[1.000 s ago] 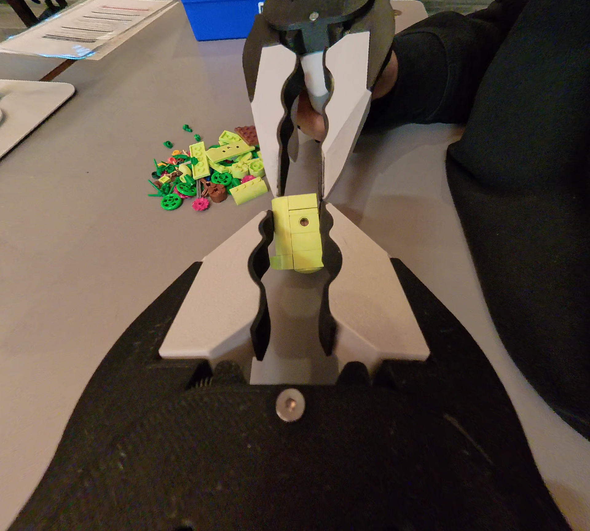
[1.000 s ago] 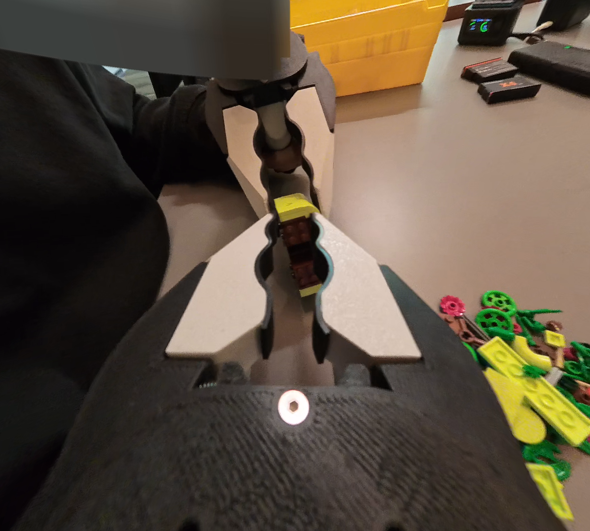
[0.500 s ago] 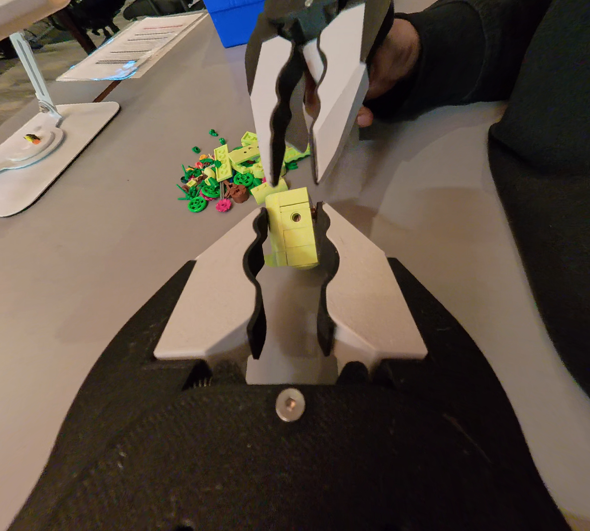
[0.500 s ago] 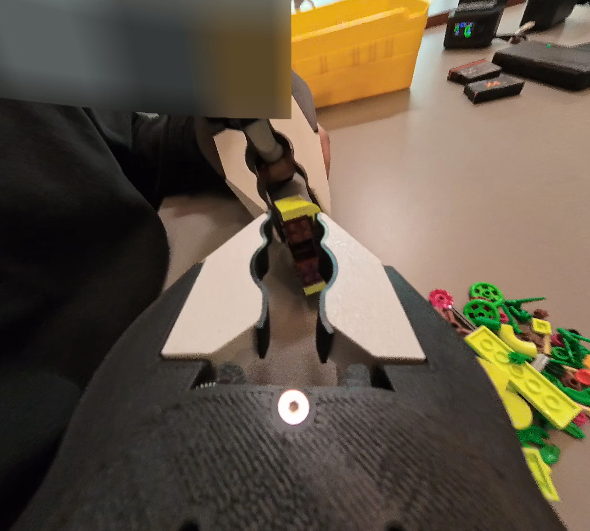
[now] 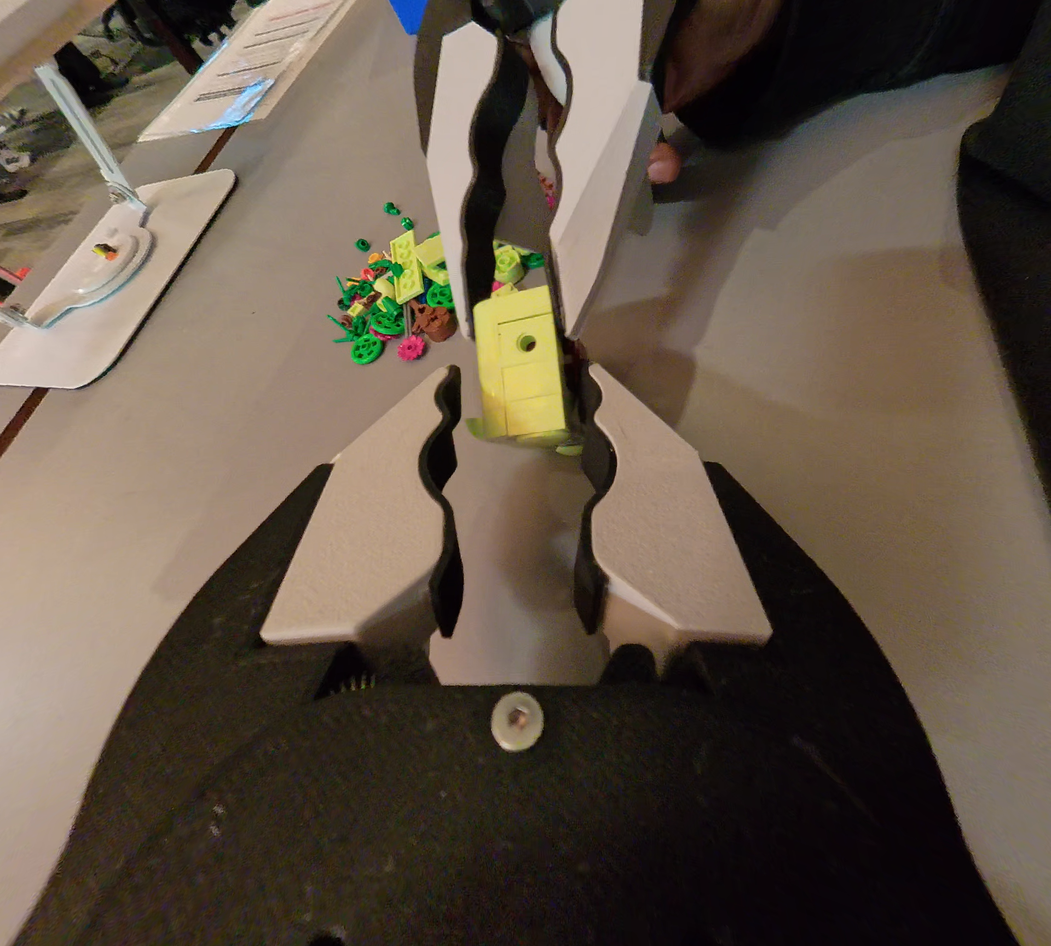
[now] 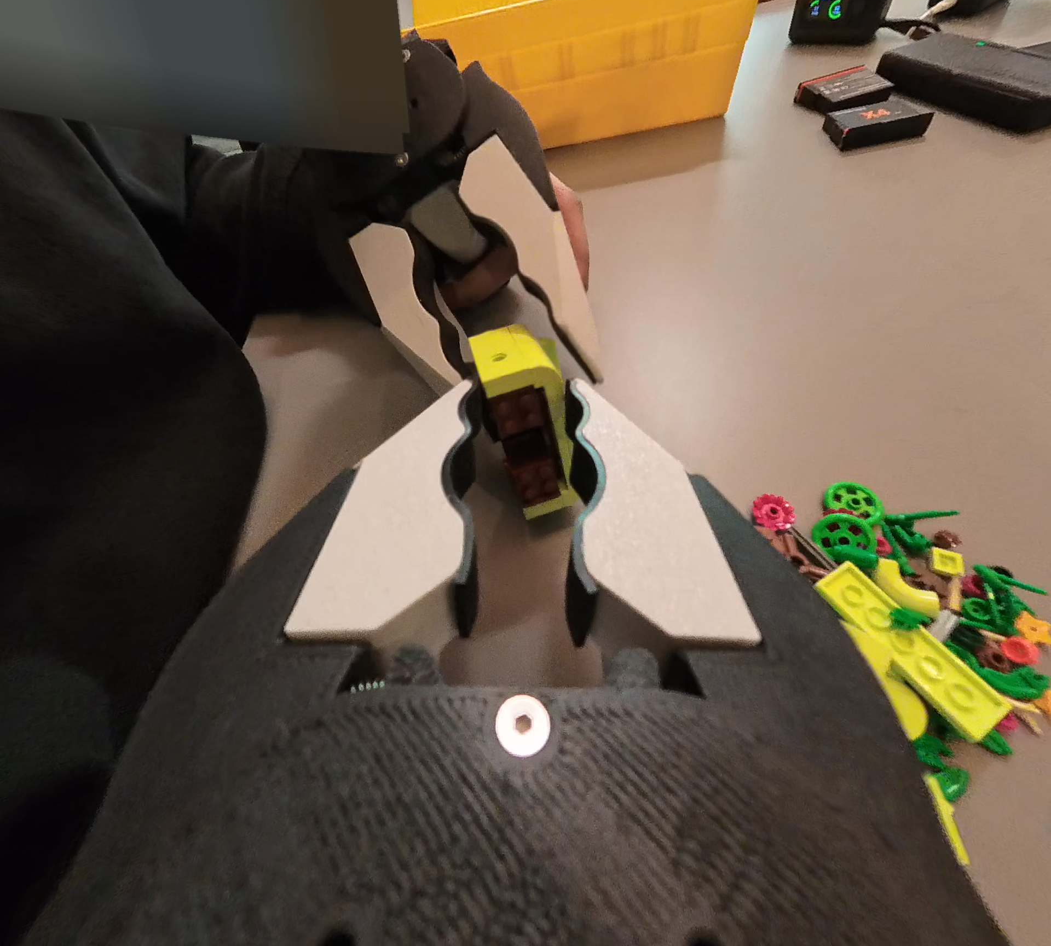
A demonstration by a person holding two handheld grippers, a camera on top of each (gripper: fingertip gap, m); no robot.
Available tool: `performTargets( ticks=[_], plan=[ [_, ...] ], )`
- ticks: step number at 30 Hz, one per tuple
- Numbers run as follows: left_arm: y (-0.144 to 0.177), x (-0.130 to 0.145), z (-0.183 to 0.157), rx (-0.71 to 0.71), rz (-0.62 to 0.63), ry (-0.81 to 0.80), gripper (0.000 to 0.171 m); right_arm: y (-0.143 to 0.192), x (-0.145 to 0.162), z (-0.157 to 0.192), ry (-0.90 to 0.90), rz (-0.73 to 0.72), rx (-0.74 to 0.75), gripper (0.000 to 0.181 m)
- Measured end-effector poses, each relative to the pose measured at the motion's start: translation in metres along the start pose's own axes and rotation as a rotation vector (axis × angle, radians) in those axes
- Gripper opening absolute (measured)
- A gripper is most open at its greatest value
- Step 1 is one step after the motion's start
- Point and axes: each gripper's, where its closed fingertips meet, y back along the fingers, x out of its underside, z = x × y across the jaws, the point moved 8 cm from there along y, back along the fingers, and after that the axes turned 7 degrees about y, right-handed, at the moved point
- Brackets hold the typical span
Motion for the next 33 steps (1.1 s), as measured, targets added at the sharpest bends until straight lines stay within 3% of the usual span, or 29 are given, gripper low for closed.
performTargets(
  ticks=[7, 15, 20, 22, 26, 29, 33],
  plan=[
    [0.006, -0.004, 0.002, 0.062, -0.065, 0.063, 0.044, 0.001, 0.011, -0.003, -0.131, 0.117, -0.087, 0.029],
    [0.000, -0.004, 0.001, 0.075, -0.024, 0.084, 0.046, 0.006, 0.008, 0.003, -0.015, 0.143, -0.066, 0.040],
    [0.003, -0.012, 0.004, 0.164, -0.106, 0.265, 0.057, 0.014, 0.004, -0.003, -0.056, 0.067, -0.055, 0.039],
    [0.002, -0.011, 0.012, 0.175, -0.112, 0.372, 0.063, 0.014, 0.008, -0.007, -0.101, 0.073, -0.045, 0.027],
    [-0.004, -0.005, 0.017, 0.187, -0.033, 0.479, 0.081, 0.012, 0.016, -0.008, -0.123, 0.134, -0.035, 0.020],
    [-0.010, -0.004, 0.009, 0.107, 0.045, 0.391, 0.089, 0.009, 0.018, -0.005, -0.147, 0.170, -0.055, 0.024],
    [-0.022, -0.005, -0.002, -0.059, 0.151, 0.315, 0.085, 0.020, 0.015, -0.011, -0.138, 0.167, 0.029, 0.022]
  ],
)
